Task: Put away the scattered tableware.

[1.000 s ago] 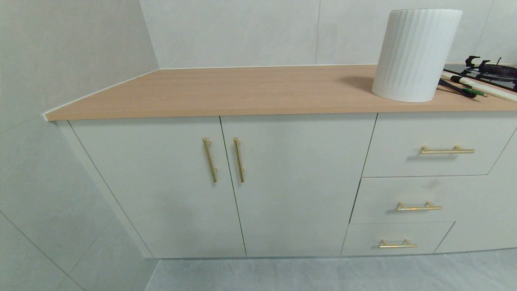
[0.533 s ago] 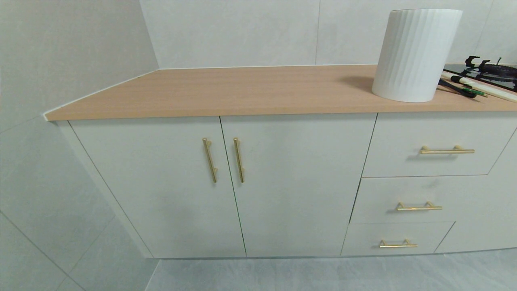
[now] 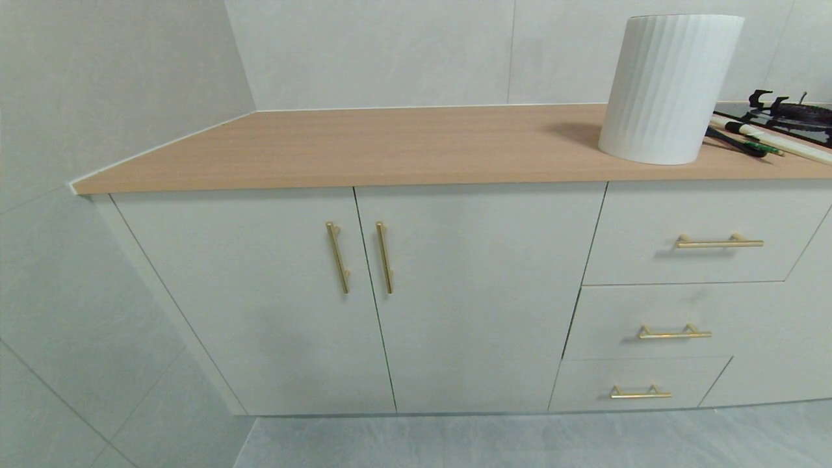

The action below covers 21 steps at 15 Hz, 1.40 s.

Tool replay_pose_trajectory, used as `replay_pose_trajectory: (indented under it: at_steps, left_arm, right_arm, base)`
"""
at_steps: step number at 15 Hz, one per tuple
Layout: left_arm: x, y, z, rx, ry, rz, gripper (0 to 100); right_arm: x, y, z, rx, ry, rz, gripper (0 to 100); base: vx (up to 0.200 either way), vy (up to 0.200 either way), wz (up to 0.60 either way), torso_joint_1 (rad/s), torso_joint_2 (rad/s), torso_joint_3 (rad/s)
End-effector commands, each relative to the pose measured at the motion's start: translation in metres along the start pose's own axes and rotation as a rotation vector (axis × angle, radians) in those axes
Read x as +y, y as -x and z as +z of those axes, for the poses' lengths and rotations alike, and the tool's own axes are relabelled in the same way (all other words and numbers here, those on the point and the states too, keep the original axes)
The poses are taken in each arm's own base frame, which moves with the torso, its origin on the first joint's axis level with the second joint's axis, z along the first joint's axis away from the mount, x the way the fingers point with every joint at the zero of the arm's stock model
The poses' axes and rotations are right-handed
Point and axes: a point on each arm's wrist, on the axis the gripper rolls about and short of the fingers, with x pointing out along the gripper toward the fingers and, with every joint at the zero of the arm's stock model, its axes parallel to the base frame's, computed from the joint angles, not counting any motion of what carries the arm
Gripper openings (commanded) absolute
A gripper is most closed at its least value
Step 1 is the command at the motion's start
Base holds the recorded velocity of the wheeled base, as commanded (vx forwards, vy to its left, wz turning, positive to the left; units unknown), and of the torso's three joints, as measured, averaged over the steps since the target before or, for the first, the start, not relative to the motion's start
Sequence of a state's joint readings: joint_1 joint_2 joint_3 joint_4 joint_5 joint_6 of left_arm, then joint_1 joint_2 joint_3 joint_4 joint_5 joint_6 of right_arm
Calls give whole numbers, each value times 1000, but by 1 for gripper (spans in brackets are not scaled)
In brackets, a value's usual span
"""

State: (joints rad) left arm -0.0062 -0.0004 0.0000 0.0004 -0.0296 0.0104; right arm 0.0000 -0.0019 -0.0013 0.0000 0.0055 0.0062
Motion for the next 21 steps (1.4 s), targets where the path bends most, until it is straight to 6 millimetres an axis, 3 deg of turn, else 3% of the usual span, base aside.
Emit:
replay_pose_trajectory:
  at_steps: [1, 16, 21]
  left_arm:
    - [0, 0, 0, 0, 0, 0, 100]
    - [0, 0, 0, 0, 0, 0, 100]
    - [0, 0, 0, 0, 1, 2, 100]
  right_arm:
    - [0, 0, 0, 2, 0, 1, 100]
    - [0, 0, 0, 2, -2, 1, 100]
    - [0, 0, 0, 2, -2, 1, 100]
  base:
    - [0, -200, 0, 7, 2, 2]
    - [0, -200, 0, 1, 3, 2]
    - [0, 0, 0, 0, 0, 0]
